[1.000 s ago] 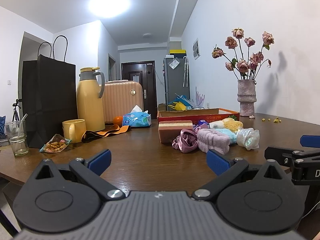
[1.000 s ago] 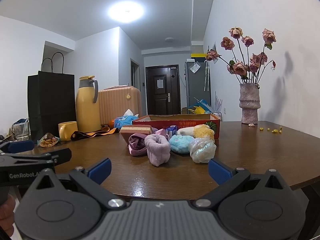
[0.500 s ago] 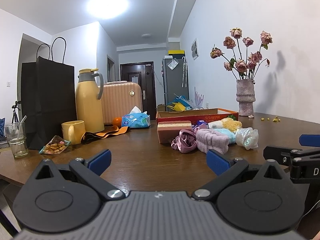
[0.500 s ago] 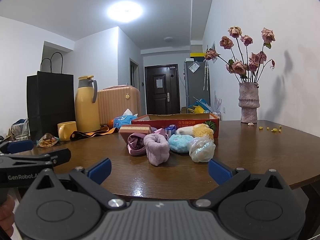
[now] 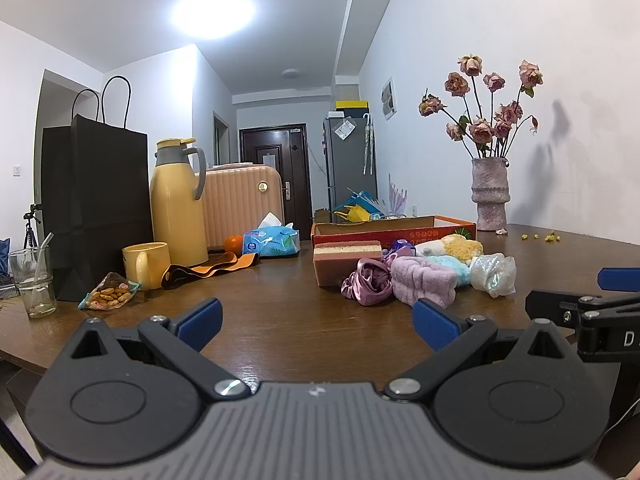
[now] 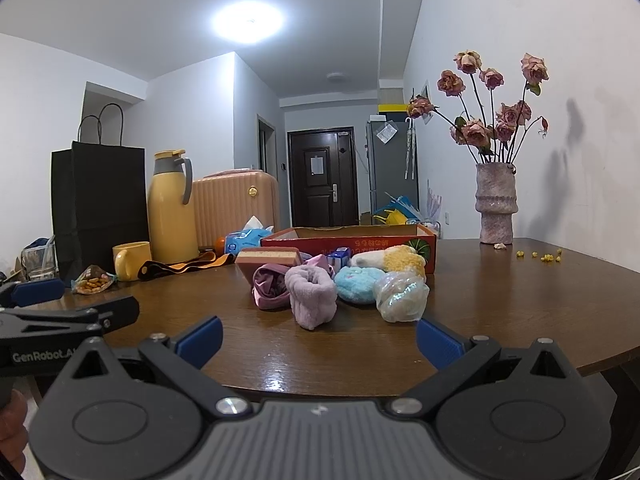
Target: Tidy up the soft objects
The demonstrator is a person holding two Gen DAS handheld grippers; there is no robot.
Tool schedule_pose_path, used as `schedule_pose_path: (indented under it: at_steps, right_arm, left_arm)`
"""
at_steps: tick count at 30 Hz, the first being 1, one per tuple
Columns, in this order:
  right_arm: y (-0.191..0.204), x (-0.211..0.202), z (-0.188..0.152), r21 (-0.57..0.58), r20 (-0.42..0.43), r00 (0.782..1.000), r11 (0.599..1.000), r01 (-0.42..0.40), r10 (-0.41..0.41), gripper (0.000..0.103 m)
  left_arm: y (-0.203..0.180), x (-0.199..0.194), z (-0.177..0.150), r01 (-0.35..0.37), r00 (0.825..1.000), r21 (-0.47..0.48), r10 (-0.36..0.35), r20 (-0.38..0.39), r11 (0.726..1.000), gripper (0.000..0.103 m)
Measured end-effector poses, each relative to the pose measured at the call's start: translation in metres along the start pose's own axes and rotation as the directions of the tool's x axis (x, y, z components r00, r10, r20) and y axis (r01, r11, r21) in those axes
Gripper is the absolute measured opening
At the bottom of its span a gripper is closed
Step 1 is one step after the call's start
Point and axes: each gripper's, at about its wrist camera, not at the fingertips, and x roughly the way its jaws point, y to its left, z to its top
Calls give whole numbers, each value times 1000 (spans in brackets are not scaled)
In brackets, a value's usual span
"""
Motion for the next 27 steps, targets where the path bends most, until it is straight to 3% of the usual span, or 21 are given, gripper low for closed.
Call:
schedule_pose_path:
  at_steps: [12, 17, 22, 27]
  right_arm:
    - [-8, 18, 12, 3, 42, 999, 1000, 19, -19, 103]
    - [-18, 60, 21, -3, 19, 999, 999, 39, -39, 103]
    - [-28, 99, 45, 27, 15, 1000, 999, -24, 24, 103]
    - [-31, 141, 75, 40, 0, 995, 994, -97, 97, 95]
  left_arm:
    - [5, 15, 6, 0, 1000, 12, 0, 13, 1000, 103]
    - [14, 59, 12, 24, 999, 0, -24, -43, 1000, 103]
    - [22, 106, 34, -4, 1000, 19, 4, -31, 1000, 103]
    - [36, 156, 63, 23, 996, -76, -29, -82, 997, 103]
